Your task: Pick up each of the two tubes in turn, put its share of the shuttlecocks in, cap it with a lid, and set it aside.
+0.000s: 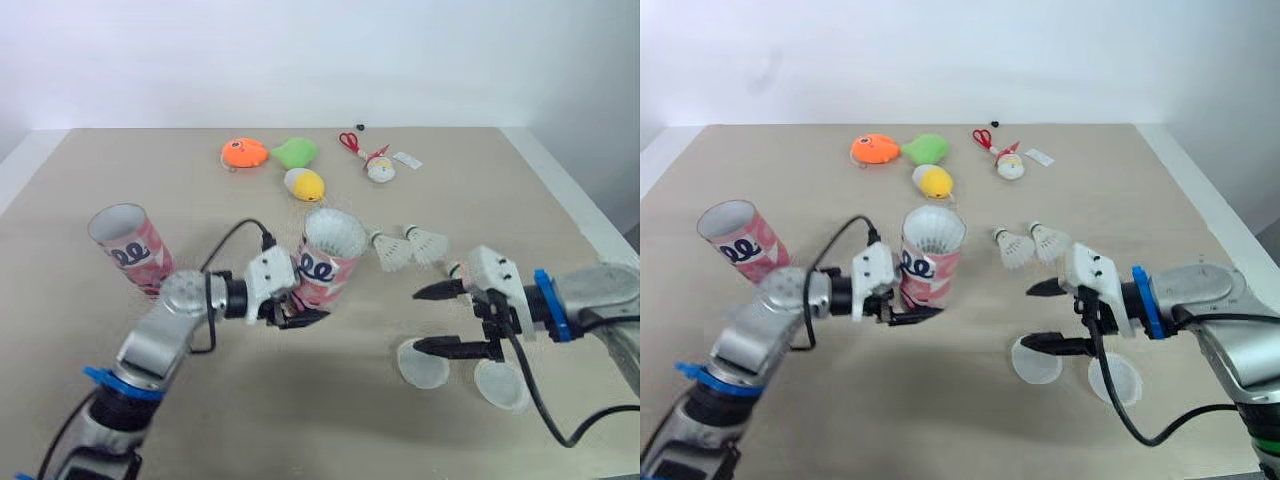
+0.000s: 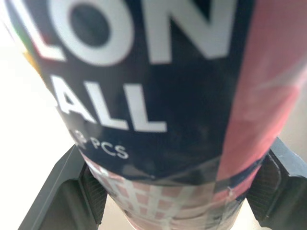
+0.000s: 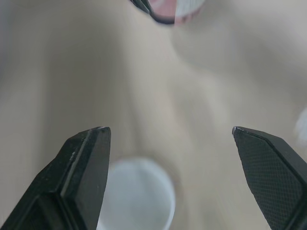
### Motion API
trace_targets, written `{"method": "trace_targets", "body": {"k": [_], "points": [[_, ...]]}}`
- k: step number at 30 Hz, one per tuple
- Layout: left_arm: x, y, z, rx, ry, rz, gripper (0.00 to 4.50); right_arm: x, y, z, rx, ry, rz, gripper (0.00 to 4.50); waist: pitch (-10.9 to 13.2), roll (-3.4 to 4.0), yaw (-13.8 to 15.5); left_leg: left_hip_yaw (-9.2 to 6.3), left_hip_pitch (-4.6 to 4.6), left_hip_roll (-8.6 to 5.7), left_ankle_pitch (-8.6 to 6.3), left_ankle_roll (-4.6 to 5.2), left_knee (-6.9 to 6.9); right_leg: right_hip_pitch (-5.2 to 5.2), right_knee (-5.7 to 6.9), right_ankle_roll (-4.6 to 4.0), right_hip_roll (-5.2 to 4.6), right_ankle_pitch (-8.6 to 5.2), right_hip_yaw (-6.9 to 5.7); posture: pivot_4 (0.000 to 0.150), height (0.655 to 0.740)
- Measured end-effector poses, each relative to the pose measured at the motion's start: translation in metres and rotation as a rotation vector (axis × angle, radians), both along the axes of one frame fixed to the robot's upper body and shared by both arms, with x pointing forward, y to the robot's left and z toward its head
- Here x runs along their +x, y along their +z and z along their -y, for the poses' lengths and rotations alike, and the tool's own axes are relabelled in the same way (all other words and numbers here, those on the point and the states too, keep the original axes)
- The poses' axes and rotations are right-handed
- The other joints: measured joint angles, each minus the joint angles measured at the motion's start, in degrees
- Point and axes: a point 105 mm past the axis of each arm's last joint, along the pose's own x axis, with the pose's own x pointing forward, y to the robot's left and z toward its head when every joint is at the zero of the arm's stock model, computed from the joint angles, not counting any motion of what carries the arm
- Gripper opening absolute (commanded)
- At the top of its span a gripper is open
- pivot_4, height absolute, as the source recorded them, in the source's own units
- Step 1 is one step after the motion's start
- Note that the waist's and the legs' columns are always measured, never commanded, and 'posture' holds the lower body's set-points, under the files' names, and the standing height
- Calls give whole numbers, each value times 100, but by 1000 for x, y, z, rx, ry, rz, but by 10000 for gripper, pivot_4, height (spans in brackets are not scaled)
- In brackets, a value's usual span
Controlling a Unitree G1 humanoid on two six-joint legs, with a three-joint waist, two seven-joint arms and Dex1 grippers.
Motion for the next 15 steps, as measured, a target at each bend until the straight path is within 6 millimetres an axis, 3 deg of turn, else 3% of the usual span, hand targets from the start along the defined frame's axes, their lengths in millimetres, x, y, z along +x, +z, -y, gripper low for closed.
{"method": "trace_targets", "body": {"k": [4, 8, 11, 15], "points": [[2, -8, 8, -105, 58, 32, 32717, 9, -19, 1, -58, -15, 64, 44692, 0, -2, 18, 0, 34, 2, 12, -15, 3, 35, -4, 1, 0, 7, -5, 1500, 7400], [2, -32, 14, -119, 95, -2, 32717, 13, -41, 1, -62, -33, 54, 44692, 1, -1, 18, 20, 42, 2, 18, -12, 4, 34, -4, 2, -5, 9, 5, 1500, 7400], [4, -48, 10, -111, 134, -29, 32717, 15, -48, 7, -85, -46, 60, 44692, 1, -1, 19, 19, 41, 3, 18, -12, 3, 32, -3, 1, -4, 19, 4, 1500, 7400], [5, -50, 12, -137, 134, -33, 32717, 16, -53, 10, -87, -57, 50, 44692, -3, 4, 20, 17, 42, 3, 18, -13, 3, 35, -3, -1, -4, 18, 4, 1500, 7400]]}}
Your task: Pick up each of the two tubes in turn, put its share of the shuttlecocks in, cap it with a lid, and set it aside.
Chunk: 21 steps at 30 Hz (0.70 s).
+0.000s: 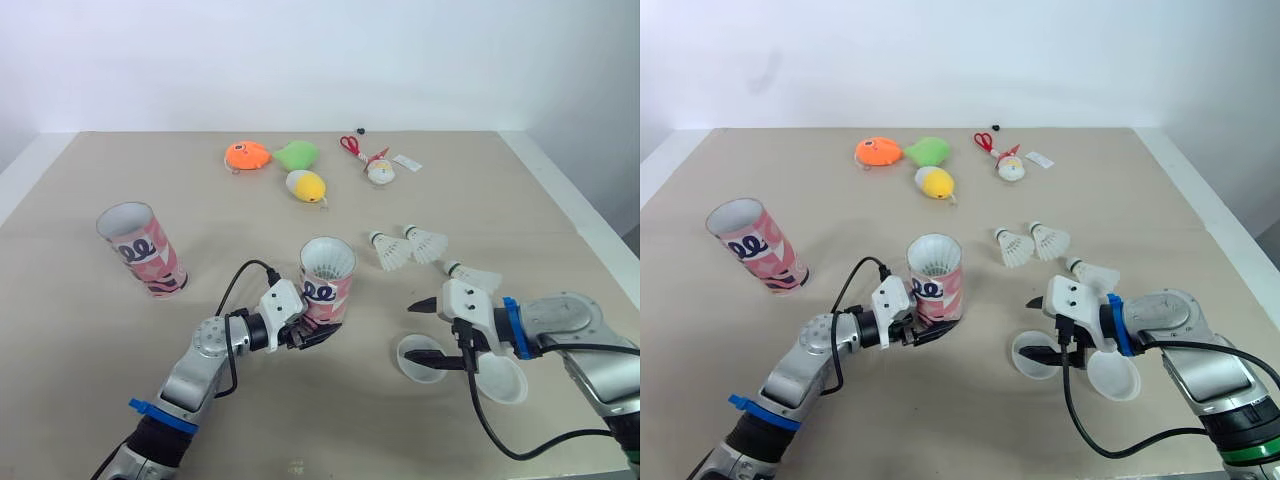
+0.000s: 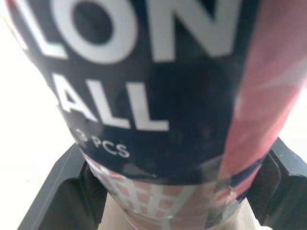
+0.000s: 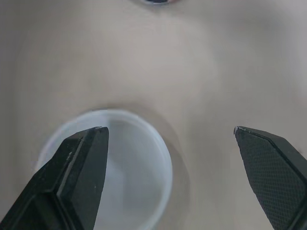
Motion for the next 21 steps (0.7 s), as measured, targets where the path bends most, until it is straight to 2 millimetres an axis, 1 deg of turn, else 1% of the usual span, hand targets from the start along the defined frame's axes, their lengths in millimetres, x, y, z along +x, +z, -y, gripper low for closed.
{"method": "trace_targets", "body": {"k": [3, 6, 7, 8, 9, 11, 15, 16, 21], "points": [[0, -3, -1, 18, -11, 31, 32717, 0, -6, 7, -26, -12, -2, 44692, -2, 2, 1, 0, 5, 0, 0, 0, 0, 4, 0, -1, 0, 0, 0, 1500, 7400], [1, -5, -1, 19, -12, 37, 32717, 0, -6, 7, -32, -3, 6, 44692, -13, 9, 1, 2, 12, 1, 0, 0, 0, 10, 0, 0, 0, 0, 0, 1500, 7400], [2, -5, -1, 20, -13, 38, 32717, 0, -7, 7, -33, -1, 5, 39535, -14, 10, 1, 2, 13, 2, 1, 1, 1, 11, 0, 0, 0, -2, -1, 1500, 7400], [2, -5, -1, 20, -14, 39, 32717, -1, -7, 7, -33, 2, 1, 36824, -16, 9, 1, 2, 14, 2, 2, 1, 1, 12, 0, -2, 1, -4, -1, 1500, 7400], [2, -6, -1, 19, -13, 37, 32717, -3, -8, 7, -32, 7, -8, 30595, -17, 9, 1, 2, 17, 3, 3, 0, 1, 14, 0, -3, 1, -5, -1, 1500, 7400], [3, -6, -1, 18, -13, 33, 32717, -4, -9, 7, -32, 9, -14, 21708, -22, 9, 1, 5, 22, 4, 4, 0, 2, 17, 0, -6, 1, -8, -1, 1500, 7400], [4, -7, -1, 20, -11, 27, 32717, -4, -10, 9, -41, 0, -21, 1049, -33, 6, 1, 9, 26, 7, 14, 0, 2, 17, -1, -5, 0, -8, -1, 1500, 7400], [4, -7, -1, 20, -11, 26, 32717, -4, -10, 9, -41, 0, -23, 375, -36, 6, 1, 9, 26, 8, 15, -1, 2, 17, -1, -5, 0, -8, -2, 1500, 7400], [4, -7, -1, 23, -13, 25, 32717, -4, -11, 9, -41, 1, -29, 375, -42, 6, 1, 9, 26, 9, 15, -1, 1, 17, -1, -8, 0, -9, -3, 1500, 7400]]}}
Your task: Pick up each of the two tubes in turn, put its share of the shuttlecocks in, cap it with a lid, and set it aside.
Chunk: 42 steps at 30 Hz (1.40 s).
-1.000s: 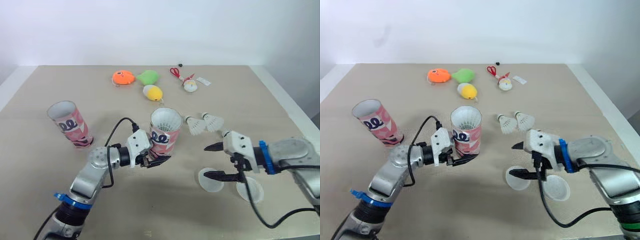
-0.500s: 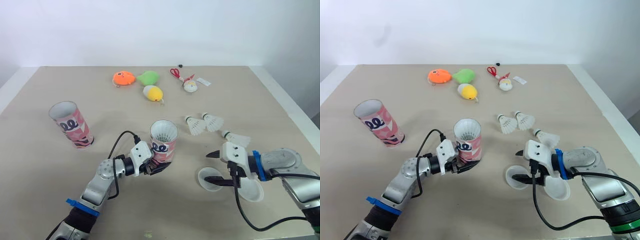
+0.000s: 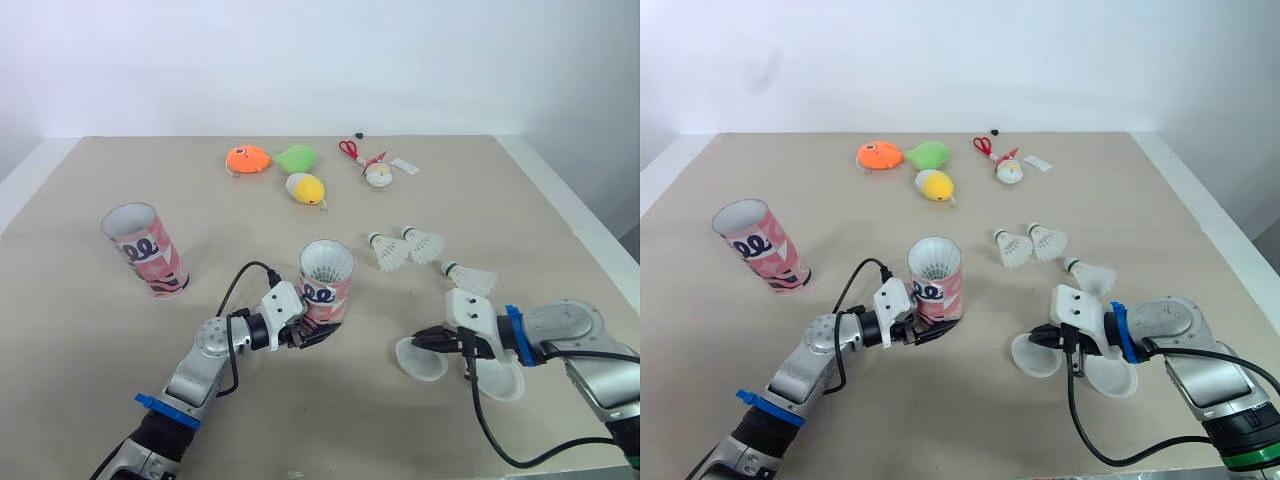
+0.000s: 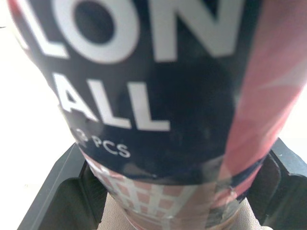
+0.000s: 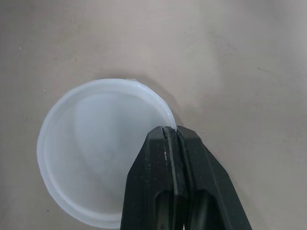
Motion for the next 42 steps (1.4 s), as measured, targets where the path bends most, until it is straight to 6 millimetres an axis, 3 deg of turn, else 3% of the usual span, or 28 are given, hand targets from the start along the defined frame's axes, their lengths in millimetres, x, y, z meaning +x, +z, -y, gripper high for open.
{"method": "trace_targets", "body": {"k": [3, 5, 10, 13, 16, 19, 24, 30, 42], "points": [[0, 0, -1, 2, 1, 0, 32717, 4, 5, -3, 26, -2, -11, 375, 0, 0, 0, 4, 0, 0, 0, 0, 0, -2, 0, 2, -1, 3, 2, 1500, 7400], [1, 0, -2, 4, 4, 0, 32717, 13, 20, -12, 81, -2, 10, 375, 1, 4, -12, 11, 1, 1, 4, 3, 0, -7, 0, 0, -2, 12, 6, 1500, 7400], [2, -1, -2, 5, 6, -3, 32717, 35, 101, -50, 233, 79, 189, 375, 4, 14, -12, 15, -1, 8, 15, 12, -2, -13, 0, -5, 1, 22, 4, 1500, 7400], [2, -1, -2, 8, 7, -8, 32717, 40, 159, -85, 333, 167, 344, 375, 2, 23, -14, 19, -6, 9, 14, 12, -7, -24, 1, -17, -2, 25, 6, 1500, 7400], [2, -1, -1, 10, 0, -9, 32717, 34, 188, -111, 358, 240, 436, 375, -2, 14, 6, 9, -11, 9, 12, 8, -11, -22, -1, -50, -18, 30, -11, 1500, 7400], [2, 0, 0, 11, -7, -6, 32717, 32, 182, -130, 335, 282, 410, 375, -2, 13, 6, 11, -19, 6, 10, 5, -11, -25, -7, -48, -36, 29, -12, 1500, 7400], [2, 0, -1, 15, -5, -6, 32717, 31, 170, -141, 289, 307, 384, 375, -2, 13, 3, 12, -18, 7, 10, 5, -11, -25, -8, -49, -37, 34, -11, 1500, 7400], [2, 0, -1, 18, -5, -4, 32717, 35, 159, -138, 193, 297, 380, 375, -2, 13, -1, 11, -19, 8, 10, 5, -13, -29, -8, -52, -35, 33, -11, 1500, 7400], [2, 0, -1, 20, -4, -3, 32717, 38, 159, -138, 88, 335, 461, 375, -1, 14, -1, 11, -19, 8, 10, 5, -13, -30, -9, -52, -35, 32, -12, 1500, 7400]]}}
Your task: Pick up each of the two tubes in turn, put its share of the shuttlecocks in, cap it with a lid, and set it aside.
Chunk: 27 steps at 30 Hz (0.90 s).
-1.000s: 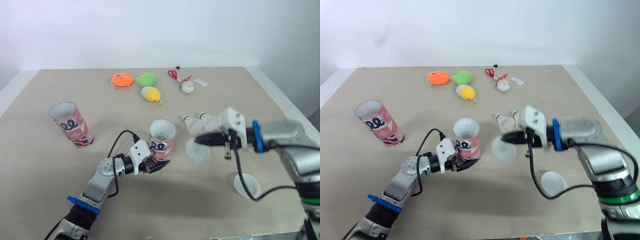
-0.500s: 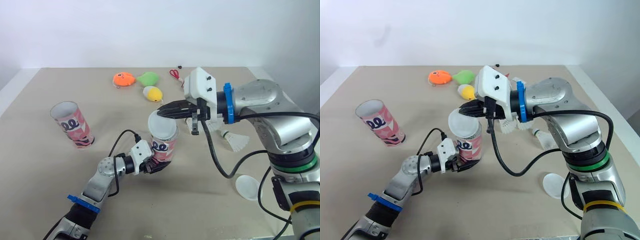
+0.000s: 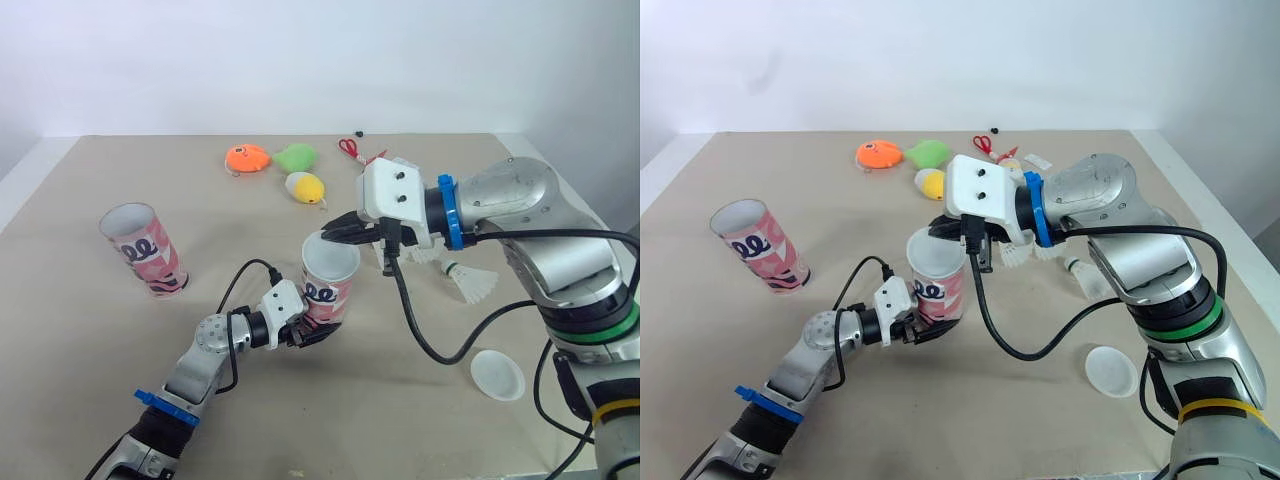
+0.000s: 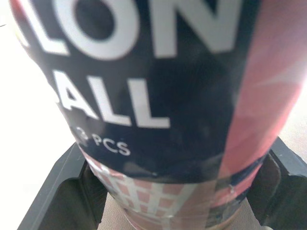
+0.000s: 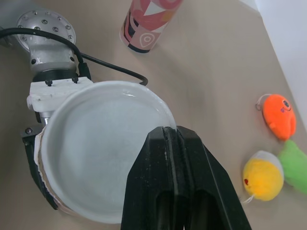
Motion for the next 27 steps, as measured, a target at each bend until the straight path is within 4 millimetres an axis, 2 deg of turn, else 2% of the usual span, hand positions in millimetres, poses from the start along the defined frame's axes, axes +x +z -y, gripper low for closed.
{"method": "trace_targets", "body": {"k": [27], "points": [[0, 0, 1, 4, -4, 1, 32717, -2, -14, 0, -104, 34, 99, 375, 0, 0, 1, -5, 0, 0, -1, -1, -5, 2, -12, 1, -6, -1, -5, 1500, 7400]]}}
